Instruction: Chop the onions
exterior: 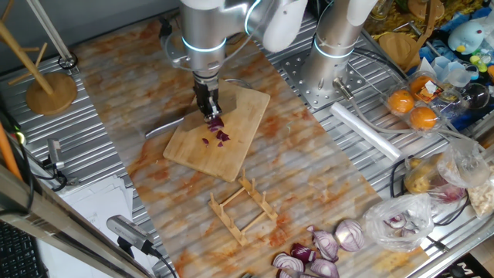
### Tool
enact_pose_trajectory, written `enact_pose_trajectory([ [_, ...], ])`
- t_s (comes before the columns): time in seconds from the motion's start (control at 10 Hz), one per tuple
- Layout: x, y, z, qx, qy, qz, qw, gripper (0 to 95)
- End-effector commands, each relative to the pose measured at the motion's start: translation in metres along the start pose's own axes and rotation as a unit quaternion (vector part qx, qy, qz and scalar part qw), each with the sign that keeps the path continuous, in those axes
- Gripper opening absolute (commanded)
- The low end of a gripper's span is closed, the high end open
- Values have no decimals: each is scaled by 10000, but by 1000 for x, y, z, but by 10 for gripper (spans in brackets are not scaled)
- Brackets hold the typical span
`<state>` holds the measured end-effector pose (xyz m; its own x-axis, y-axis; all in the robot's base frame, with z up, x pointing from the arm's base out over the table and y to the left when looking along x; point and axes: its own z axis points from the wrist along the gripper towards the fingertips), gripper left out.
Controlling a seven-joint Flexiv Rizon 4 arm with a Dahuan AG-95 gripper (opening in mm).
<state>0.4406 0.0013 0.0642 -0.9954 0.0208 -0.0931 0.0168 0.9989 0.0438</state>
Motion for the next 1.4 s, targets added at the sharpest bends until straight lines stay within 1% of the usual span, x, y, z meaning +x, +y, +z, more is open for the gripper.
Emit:
enact_pose_trajectory([
  [0.1,-1,1,0,-64,21,-15,10000,0],
  [0.6,2,-2,-6,-68,118,-29,9999,0],
  [0.8,0,-2,-7,-47,261,20,9996,0],
  [0.9,0,-2,-6,-31,273,30,9996,0],
  [1.2,-1,-3,-1,-17,248,38,9997,0],
  [1.4,-1,-3,1,-27,240,58,9997,0],
])
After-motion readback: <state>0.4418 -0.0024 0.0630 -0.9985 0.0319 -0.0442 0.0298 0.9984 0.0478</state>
